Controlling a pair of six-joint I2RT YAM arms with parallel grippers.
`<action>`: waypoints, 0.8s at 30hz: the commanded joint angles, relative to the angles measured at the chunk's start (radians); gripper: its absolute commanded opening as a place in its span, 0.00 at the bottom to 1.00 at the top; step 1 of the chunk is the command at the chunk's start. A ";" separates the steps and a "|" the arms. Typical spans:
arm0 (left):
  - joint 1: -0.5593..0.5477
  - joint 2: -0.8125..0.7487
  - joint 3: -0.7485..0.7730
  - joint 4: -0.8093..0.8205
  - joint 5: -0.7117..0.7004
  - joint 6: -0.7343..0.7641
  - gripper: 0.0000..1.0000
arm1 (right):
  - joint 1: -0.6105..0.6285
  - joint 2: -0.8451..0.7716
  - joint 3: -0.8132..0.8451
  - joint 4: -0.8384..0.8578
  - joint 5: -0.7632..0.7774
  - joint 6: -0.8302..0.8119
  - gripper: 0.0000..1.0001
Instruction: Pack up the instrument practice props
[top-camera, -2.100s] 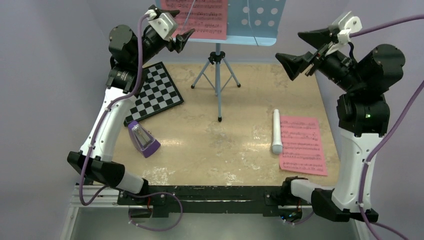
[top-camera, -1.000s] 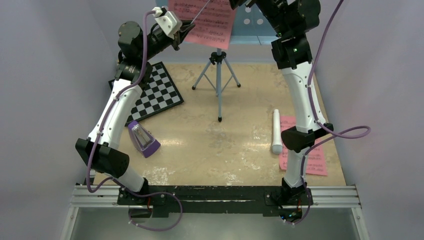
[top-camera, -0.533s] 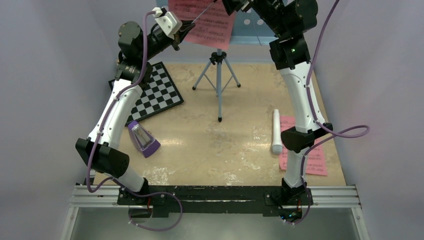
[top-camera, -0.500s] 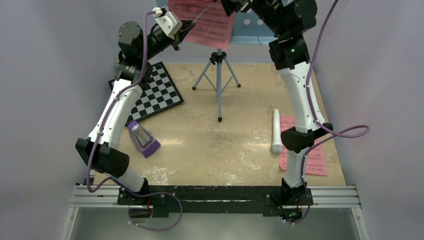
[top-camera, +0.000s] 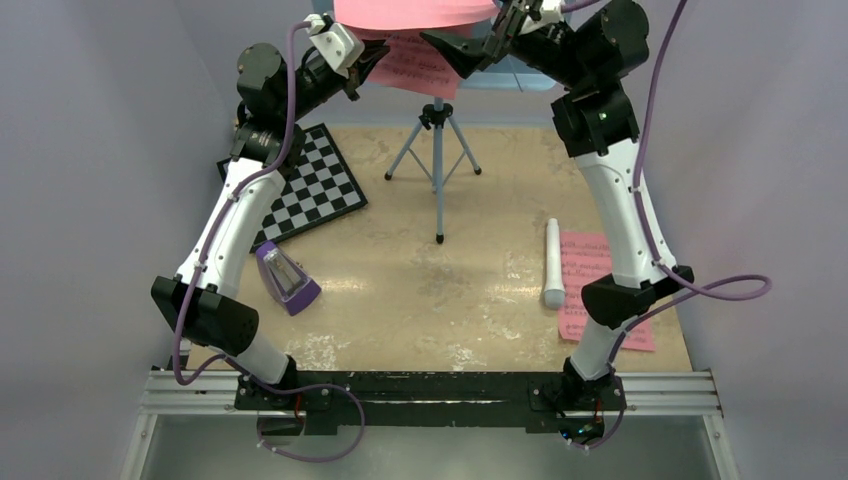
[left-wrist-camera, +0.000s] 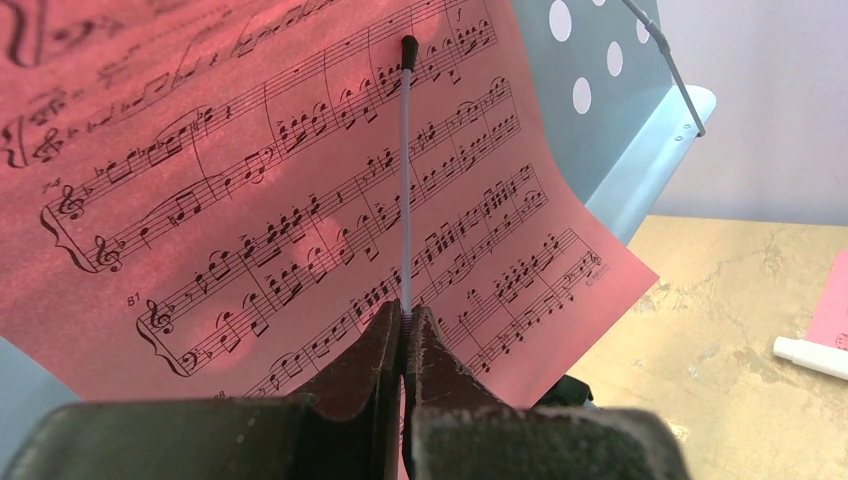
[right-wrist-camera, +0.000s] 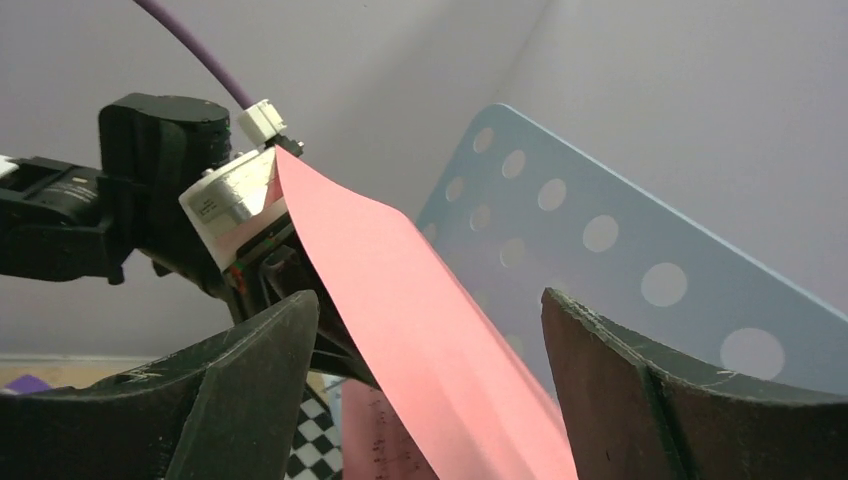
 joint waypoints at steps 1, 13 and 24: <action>-0.006 -0.016 -0.006 -0.008 0.024 -0.007 0.00 | 0.020 -0.068 -0.056 -0.018 0.051 -0.210 0.84; -0.006 -0.020 0.002 -0.017 0.015 0.001 0.00 | 0.066 -0.059 -0.062 -0.158 0.115 -0.695 0.59; -0.006 -0.017 0.003 -0.016 0.012 -0.006 0.00 | 0.088 -0.063 -0.107 -0.116 0.196 -0.915 0.00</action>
